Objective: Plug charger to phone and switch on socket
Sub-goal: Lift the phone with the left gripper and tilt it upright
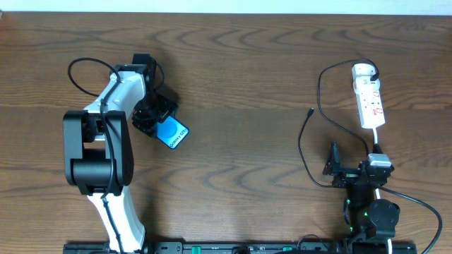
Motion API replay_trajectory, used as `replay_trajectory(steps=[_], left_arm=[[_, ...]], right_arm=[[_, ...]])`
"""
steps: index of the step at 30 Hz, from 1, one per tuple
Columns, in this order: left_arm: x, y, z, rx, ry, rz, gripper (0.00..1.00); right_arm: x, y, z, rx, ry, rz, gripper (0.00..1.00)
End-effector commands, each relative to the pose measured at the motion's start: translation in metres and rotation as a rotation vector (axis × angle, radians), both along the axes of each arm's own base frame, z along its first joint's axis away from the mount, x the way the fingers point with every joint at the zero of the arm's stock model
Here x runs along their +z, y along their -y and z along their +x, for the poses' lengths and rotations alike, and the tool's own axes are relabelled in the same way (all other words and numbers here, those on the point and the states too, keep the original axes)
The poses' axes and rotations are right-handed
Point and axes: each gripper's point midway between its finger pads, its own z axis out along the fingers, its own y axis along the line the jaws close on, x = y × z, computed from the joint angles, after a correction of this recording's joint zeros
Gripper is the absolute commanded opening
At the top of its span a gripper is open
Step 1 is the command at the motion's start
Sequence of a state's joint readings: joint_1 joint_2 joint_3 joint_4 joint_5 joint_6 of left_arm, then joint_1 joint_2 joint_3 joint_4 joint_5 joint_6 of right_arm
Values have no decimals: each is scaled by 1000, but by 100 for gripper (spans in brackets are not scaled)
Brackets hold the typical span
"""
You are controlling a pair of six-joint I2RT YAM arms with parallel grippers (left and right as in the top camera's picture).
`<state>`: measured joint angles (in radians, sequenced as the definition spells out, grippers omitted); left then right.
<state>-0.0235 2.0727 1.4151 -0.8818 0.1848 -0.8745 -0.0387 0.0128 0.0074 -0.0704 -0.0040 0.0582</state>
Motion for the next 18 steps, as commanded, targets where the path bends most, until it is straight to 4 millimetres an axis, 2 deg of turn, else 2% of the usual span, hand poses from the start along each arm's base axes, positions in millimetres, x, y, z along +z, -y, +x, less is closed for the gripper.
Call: replay_trajectory(steps=[1,3,9,18], left_arm=[[21,-6,0,-53,48,31,71],[33,-4,-1,-59,63,24,70],[67,30,-1,-168,152,-178,70],[90,81,-18,-274,152,-481,70]], right_arm=[[-1,-2,0,10,-2,-13,99],[-1,-2,0,10,-2,-13,99],[-1,-2,0,10,-2,-13,99],[-1,-2,0,10,-2,-13,99]])
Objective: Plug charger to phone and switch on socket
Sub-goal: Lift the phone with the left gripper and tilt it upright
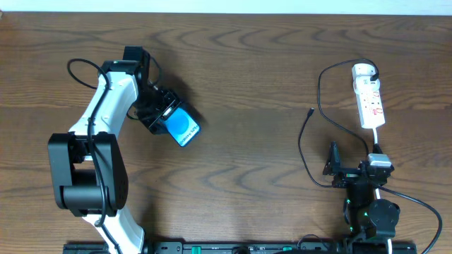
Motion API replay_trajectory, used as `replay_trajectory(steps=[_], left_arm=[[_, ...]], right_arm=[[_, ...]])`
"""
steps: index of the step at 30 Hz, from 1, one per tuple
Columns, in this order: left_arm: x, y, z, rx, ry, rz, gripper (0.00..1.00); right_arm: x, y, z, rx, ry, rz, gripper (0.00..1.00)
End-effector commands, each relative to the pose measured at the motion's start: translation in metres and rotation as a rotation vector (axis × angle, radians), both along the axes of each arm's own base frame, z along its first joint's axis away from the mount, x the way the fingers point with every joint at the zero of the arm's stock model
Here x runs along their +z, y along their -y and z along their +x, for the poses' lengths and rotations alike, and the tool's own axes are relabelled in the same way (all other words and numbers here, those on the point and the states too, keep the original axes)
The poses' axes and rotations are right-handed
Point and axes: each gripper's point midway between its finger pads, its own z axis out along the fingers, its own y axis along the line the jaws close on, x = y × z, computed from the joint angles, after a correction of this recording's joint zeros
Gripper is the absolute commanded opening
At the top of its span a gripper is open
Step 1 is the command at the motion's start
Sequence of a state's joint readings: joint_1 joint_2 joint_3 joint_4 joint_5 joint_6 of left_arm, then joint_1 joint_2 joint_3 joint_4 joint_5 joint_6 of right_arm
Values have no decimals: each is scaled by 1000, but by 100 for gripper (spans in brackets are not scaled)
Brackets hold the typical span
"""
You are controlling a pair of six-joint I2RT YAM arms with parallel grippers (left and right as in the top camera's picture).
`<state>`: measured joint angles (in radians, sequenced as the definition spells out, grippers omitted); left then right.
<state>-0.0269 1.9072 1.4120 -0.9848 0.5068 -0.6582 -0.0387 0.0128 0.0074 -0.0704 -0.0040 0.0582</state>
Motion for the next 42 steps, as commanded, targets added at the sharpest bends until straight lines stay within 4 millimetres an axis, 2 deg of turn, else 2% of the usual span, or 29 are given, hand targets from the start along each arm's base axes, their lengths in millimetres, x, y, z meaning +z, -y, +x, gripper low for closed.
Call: replay_trajectory(steps=[1,9,17,26,30,36,42], left_arm=[[22,40,-7,-91,34,-192,70],[42,86,-19,-176,30,-361,70],[72,114,-27,-216,38,-583,70],[81,119,-31,-219,26,-647,70],[93,124,-32,-242,51,-725,70],[94,125,-32,-244,52,-729,70],[103,128,-33,-240,53,-787,70]], right_arm=[[-1,-2,0,10,-2,-13,99],[-1,-2,0,10,-2,-13,99],[-1,-2,0,10,-2,-13,99],[-1,-2,0,10,-2,-13,99],[-1,-2,0,10,-3,-13,99],[-1,-2,0,10,-2,-13,99],[-1,-2,0,10,-3,-13,99]])
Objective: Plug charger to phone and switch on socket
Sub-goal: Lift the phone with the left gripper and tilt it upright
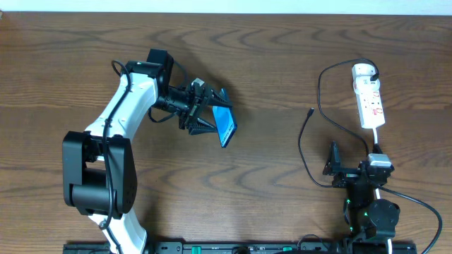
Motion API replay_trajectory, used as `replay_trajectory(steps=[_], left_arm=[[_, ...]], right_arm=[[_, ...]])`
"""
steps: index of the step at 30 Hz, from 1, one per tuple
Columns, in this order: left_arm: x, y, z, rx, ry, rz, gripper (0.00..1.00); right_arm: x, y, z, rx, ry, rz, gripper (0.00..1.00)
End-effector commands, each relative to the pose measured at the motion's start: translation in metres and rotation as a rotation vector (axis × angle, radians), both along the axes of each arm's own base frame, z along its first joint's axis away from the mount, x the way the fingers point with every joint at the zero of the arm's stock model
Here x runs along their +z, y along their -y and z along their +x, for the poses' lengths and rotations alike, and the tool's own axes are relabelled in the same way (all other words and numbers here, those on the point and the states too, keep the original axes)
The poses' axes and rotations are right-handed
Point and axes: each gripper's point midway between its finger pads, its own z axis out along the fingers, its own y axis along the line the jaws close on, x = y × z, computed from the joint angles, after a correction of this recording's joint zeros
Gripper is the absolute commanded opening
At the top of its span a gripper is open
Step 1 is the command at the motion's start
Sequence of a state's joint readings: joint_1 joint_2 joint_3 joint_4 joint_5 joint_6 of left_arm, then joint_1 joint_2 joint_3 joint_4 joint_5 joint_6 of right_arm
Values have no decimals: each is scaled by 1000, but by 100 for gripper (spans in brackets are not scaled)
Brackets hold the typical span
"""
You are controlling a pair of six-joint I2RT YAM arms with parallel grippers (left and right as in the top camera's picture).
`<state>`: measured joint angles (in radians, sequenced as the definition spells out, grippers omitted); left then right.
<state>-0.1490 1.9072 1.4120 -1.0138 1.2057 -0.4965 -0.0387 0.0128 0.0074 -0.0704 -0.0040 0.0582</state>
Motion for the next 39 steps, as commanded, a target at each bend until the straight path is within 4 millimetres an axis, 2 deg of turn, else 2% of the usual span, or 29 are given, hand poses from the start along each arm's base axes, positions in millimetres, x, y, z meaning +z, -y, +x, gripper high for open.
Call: replay_trajectory(steps=[1,39], left_arm=[[18,6,-3,-8,17,-85,70],[21,7,-2,47,-116,-79,70]], right_arm=[[-1,-2,0,10,-3,-13,99],[-1,-2,0,10,-3,-13,99]])
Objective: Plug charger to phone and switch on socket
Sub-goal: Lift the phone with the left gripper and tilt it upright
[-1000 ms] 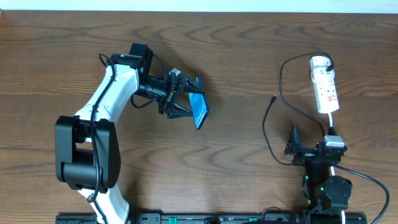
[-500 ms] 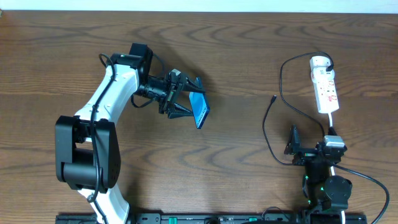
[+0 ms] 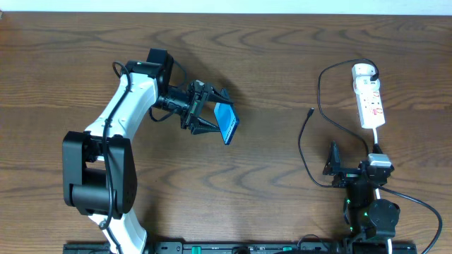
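My left gripper (image 3: 220,118) is shut on a phone (image 3: 227,122) with a blue screen, held on edge above the middle of the table, left of centre. A white power strip (image 3: 369,95) lies at the far right. A black charger cable (image 3: 316,106) loops from the strip's top end down and left, its free plug tip (image 3: 311,111) lying on the wood. My right gripper (image 3: 332,161) rests folded near the front right edge, beside the cable; I cannot tell its state from overhead.
The wooden table (image 3: 247,197) fills the view. The white left arm (image 3: 127,99) reaches from the front left. A white cable (image 3: 374,137) runs from the strip toward the right arm's base (image 3: 371,212).
The left gripper, still holding the phone, has shifted slightly to the right. The right arm, cable and power strip have not moved.
The left gripper was closed on the phone low at the far left of the table. Then it held the phone a little further right. Later it had carried the phone toward the centre, turned on edge, and now holds it slightly further right.
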Motion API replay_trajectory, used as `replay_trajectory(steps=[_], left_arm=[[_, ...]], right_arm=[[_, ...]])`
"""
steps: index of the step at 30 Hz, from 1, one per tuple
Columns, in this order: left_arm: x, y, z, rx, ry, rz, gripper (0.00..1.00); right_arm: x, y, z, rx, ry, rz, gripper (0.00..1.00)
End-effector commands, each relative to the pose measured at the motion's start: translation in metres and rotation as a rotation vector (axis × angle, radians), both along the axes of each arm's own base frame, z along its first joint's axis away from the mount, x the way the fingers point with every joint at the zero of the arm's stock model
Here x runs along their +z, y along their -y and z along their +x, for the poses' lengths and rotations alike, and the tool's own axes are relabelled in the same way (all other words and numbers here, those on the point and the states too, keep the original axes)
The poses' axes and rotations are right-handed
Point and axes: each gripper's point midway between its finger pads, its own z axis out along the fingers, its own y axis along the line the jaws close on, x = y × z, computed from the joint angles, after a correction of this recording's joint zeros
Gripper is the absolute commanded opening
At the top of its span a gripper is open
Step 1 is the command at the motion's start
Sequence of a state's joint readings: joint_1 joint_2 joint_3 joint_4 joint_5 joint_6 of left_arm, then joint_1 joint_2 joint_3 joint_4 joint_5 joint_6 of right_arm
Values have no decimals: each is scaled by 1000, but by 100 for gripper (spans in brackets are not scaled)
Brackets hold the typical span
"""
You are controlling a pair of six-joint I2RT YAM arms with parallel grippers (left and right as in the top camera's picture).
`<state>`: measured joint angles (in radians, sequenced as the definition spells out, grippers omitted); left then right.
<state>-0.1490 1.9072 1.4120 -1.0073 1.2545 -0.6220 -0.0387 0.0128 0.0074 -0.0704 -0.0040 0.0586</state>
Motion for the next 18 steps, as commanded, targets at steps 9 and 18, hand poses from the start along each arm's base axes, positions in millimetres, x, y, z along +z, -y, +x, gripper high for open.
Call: replay_trajectory(steps=[9,18], left_arm=[[13,3,-2,-2,8,-48,70],[13,4,1,-2,34,-52,70]], right_arm=[[-1,-2,0,10,-3,-14,99],[6,-5,0,26,26,13,99]])
